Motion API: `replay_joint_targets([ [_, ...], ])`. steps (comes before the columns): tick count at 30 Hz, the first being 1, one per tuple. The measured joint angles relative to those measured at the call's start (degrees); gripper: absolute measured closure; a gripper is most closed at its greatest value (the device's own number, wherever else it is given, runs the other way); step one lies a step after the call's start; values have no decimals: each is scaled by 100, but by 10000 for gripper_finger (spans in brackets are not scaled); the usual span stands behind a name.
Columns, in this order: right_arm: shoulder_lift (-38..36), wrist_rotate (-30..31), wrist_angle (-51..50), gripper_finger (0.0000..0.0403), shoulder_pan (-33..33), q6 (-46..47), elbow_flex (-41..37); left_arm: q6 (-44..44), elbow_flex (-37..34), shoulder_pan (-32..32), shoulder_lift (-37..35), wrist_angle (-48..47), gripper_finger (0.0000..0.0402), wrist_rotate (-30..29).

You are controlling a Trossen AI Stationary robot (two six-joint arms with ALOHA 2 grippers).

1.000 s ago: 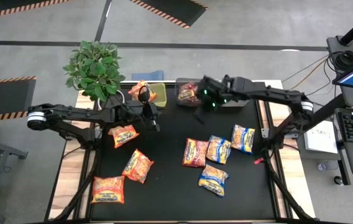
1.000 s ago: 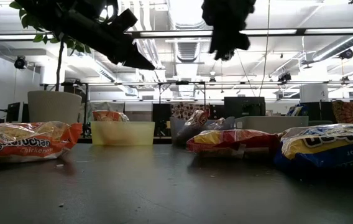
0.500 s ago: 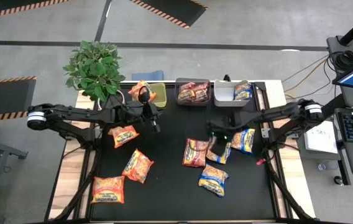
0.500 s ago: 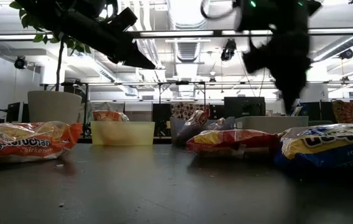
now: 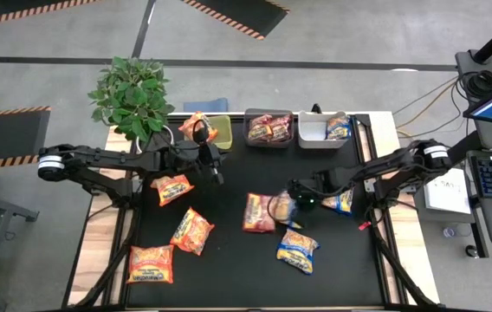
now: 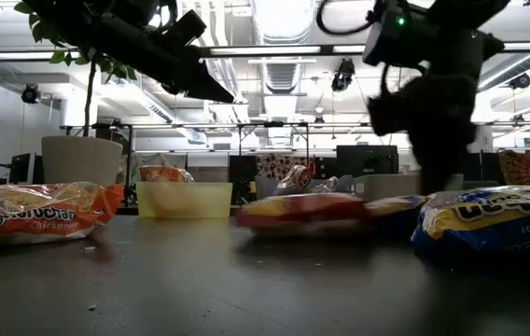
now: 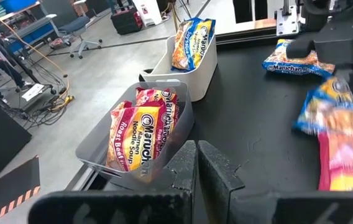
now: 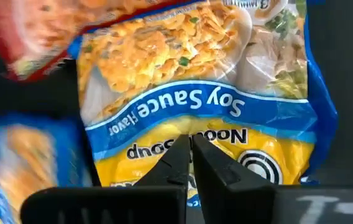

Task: Sort Maruchan noodles
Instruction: Put the middle blue noodle pack into the white bin

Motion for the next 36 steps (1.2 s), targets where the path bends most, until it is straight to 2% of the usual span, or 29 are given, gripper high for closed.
replay_joint_targets([
  [3, 40, 527, 1053, 394, -45, 42, -91, -33, 0, 0, 0, 13, 402, 0],
  [7, 44, 2386, 2114, 394, -167, 712, -89, -35, 0, -2, 0, 143, 402, 0],
  [9, -26, 2841, 2367, 394, -242, 796, -91, -56, 2, -6, 0, 249, 402, 41],
  [13, -285, 2362, 2331, 394, -510, 332, 22, -168, 2, -1, 0, 305, 402, 768],
  [18, -711, 1388, 1274, 394, -967, 321, 171, -231, 2, -19, 0, 338, 402, 1724],
  [20, -864, 1138, 686, 394, -1122, 316, 191, -248, 2, -50, 0, 415, 402, 1759],
  [25, -1058, 1069, -388, 394, -1315, 319, 148, -292, 2, -157, 157, 651, 402, 1766],
  [29, -1051, 861, -633, 394, -1316, 321, 68, -314, 207, -287, 652, 978, 402, 1843],
  [36, -1049, 378, -615, 394, -1306, 319, -11, -80, 1200, -530, 1917, 632, 402, 2107],
])
